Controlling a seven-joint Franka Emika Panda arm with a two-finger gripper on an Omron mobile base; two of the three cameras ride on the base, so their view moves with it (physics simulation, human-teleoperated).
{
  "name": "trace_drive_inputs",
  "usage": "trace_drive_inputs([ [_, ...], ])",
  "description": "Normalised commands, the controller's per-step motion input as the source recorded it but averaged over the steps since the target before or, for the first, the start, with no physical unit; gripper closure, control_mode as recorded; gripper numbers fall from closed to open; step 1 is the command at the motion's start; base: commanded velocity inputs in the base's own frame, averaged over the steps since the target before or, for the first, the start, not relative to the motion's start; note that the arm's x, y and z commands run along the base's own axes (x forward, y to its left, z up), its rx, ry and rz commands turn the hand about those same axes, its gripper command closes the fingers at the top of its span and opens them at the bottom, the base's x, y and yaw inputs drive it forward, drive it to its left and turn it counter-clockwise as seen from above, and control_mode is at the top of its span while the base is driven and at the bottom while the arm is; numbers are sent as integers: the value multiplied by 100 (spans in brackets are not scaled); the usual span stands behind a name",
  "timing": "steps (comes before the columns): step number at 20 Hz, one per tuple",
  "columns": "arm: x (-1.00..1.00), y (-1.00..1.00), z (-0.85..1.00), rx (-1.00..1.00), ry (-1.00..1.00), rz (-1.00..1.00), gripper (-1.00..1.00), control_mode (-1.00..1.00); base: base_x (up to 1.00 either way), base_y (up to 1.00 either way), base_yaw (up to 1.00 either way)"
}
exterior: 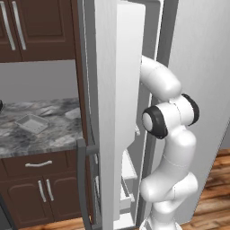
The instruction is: Take the onion and tomato out of the freezer and place them in the tupperware container on the counter. Then put the tupperware containing the vegetables back in the freezer.
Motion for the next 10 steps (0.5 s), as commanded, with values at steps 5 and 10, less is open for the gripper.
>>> trace_drive_inputs([
  [5,0,12,-22,0,8,-1,100,-100,0,0,0],
  [10,-2,-12,-7,0,0,-11,100,-100,0,0,0],
])
